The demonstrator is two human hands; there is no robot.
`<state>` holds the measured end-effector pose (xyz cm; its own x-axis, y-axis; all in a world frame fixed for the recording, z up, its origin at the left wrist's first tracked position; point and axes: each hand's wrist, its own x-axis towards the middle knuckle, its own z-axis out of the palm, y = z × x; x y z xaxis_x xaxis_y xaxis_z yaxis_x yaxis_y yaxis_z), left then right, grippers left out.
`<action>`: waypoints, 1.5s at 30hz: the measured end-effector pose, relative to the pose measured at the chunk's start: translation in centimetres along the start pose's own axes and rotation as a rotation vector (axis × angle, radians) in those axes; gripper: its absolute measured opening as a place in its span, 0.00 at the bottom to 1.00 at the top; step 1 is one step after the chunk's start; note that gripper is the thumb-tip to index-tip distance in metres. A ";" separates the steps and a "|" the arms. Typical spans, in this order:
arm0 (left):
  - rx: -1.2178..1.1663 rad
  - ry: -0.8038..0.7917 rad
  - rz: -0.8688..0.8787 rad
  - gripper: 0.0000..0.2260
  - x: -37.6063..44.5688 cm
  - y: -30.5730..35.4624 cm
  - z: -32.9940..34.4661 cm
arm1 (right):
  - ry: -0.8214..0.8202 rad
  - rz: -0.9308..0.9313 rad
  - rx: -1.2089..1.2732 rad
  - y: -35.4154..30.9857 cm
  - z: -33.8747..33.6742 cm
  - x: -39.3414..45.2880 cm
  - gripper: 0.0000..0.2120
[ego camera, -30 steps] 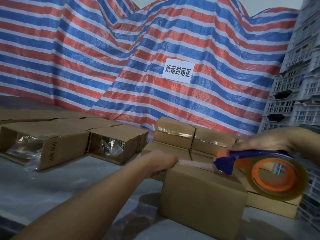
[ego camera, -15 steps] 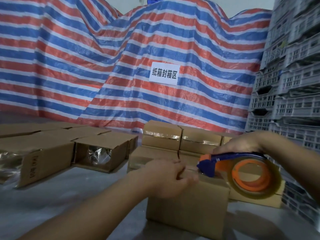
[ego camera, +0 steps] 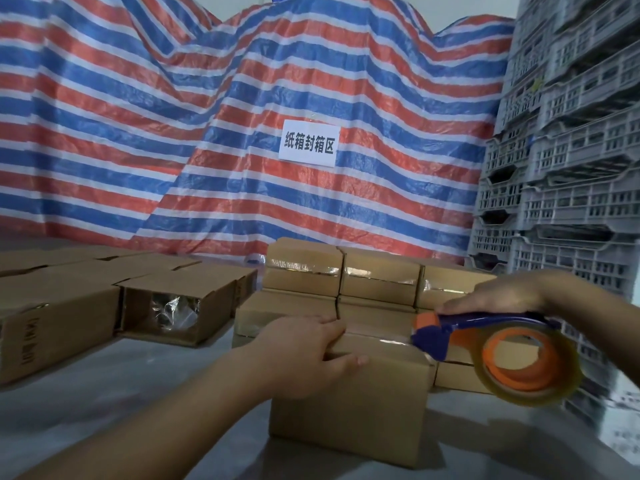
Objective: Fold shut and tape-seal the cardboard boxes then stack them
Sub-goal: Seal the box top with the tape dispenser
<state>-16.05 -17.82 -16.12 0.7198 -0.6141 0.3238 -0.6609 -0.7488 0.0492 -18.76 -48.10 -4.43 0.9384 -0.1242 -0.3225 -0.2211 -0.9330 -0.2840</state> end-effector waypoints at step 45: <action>0.132 -0.063 0.145 0.32 3.8 7.0 1.2 | 0.113 -0.081 -0.004 6.6 0.7 -2.2 0.33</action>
<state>-17.66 -25.72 -15.65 0.6340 -0.7288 0.2586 -0.7277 -0.6754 -0.1196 -22.46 -53.74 -6.26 0.9772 -0.0853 -0.1946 -0.1423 -0.9429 -0.3013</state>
